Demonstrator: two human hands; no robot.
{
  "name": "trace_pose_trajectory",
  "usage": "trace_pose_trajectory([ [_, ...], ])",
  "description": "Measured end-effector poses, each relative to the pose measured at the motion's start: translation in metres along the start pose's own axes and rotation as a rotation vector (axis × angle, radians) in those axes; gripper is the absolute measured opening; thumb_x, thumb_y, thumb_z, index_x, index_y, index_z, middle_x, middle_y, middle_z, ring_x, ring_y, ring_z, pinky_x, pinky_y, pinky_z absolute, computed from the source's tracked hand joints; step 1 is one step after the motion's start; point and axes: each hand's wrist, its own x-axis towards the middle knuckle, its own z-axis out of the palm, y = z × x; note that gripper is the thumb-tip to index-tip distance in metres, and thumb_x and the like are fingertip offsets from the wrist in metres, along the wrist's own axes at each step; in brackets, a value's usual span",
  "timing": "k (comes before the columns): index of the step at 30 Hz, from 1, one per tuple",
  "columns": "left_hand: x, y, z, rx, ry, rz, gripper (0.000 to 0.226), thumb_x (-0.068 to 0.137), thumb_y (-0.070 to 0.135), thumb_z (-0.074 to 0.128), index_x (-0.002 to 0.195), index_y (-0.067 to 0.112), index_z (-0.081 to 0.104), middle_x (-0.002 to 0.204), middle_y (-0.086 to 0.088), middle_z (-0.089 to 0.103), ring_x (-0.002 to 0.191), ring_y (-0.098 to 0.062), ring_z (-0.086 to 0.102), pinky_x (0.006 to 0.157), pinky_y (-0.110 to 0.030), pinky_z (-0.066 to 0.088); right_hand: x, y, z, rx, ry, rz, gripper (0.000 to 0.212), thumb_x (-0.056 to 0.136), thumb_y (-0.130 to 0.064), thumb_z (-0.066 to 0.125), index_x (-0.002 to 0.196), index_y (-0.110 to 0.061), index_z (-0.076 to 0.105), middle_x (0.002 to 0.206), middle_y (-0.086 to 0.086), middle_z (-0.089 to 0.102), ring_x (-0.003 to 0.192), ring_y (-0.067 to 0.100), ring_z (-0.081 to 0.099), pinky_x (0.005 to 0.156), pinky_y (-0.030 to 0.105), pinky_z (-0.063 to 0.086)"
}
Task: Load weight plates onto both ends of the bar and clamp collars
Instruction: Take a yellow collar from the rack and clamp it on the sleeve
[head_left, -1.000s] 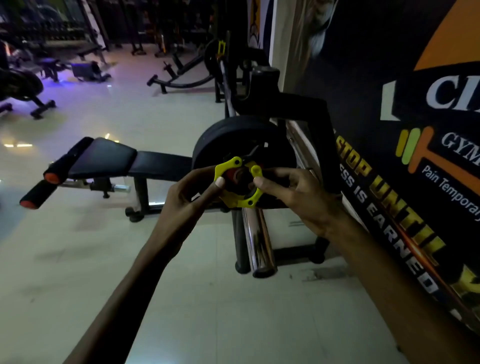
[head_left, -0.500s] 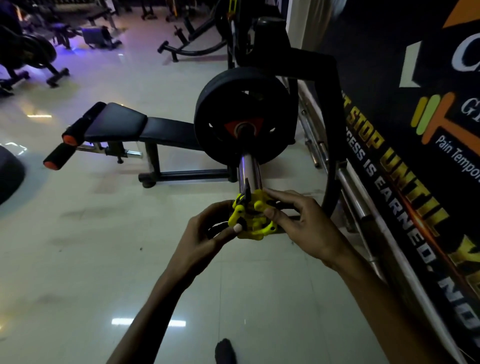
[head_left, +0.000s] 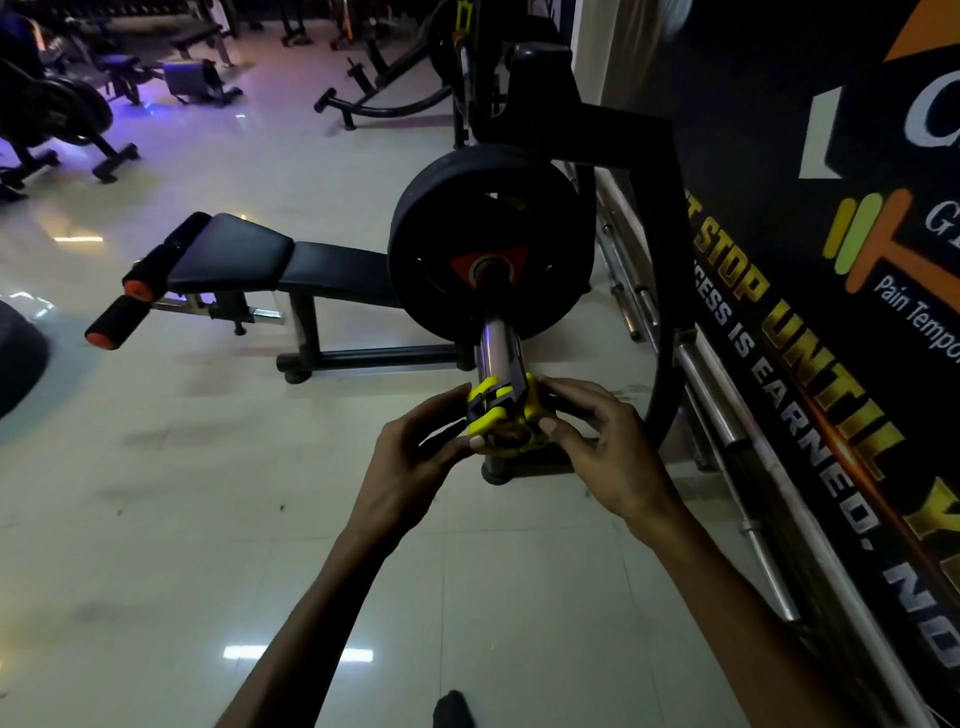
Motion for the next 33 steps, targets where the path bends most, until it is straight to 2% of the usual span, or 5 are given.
trace_pose_trajectory([
  [8,0.069,0.002,-0.007,0.185,0.1,0.105,0.047,0.085,0.019,0.085,0.13,0.013,0.072,0.121,0.002,0.076,0.112,-0.01,0.073,0.099,-0.034,0.059,0.055,-0.001,0.014,-0.11,0.197,-0.061,0.031,0.092,-0.005,0.073,0.122,-0.012,0.074,0.117,-0.005,0.072,0.111,0.007,0.068,0.088,0.018,0.059],
  [18,0.163,-0.011,-0.009,0.369,0.145,0.273,0.04,0.094,0.023,0.077,0.131,0.009,0.07,0.12,-0.005,0.074,0.102,-0.007,0.069,0.084,-0.007,0.053,0.14,0.004,0.035,-0.184,0.32,-0.067,0.036,0.093,-0.003,0.07,0.129,-0.008,0.069,0.128,0.005,0.071,0.115,0.016,0.068,0.094,0.026,0.059],
  [24,0.198,-0.015,-0.01,0.427,0.156,0.279,0.038,0.096,0.021,0.074,0.131,0.005,0.07,0.122,-0.01,0.071,0.104,-0.011,0.068,0.083,-0.003,0.051,0.172,0.004,0.048,-0.211,0.356,-0.072,0.038,0.096,-0.001,0.065,0.133,-0.007,0.066,0.134,0.007,0.067,0.12,0.019,0.066,0.096,0.034,0.06],
  [29,0.211,-0.016,-0.012,0.423,0.149,0.287,0.037,0.094,0.02,0.077,0.125,0.003,0.073,0.118,-0.011,0.071,0.101,-0.02,0.072,0.083,-0.022,0.06,0.185,0.009,0.046,-0.196,0.337,-0.077,0.039,0.096,0.002,0.065,0.135,-0.005,0.065,0.138,0.007,0.064,0.124,0.021,0.064,0.099,0.04,0.059],
  [33,0.215,-0.019,-0.014,0.422,0.148,0.297,0.035,0.092,0.018,0.077,0.123,0.002,0.074,0.118,-0.01,0.071,0.096,-0.012,0.067,0.077,-0.003,0.051,0.186,0.012,0.045,-0.229,0.322,-0.117,0.041,0.097,0.003,0.061,0.137,-0.005,0.063,0.141,0.007,0.062,0.128,0.022,0.061,0.104,0.038,0.056],
])
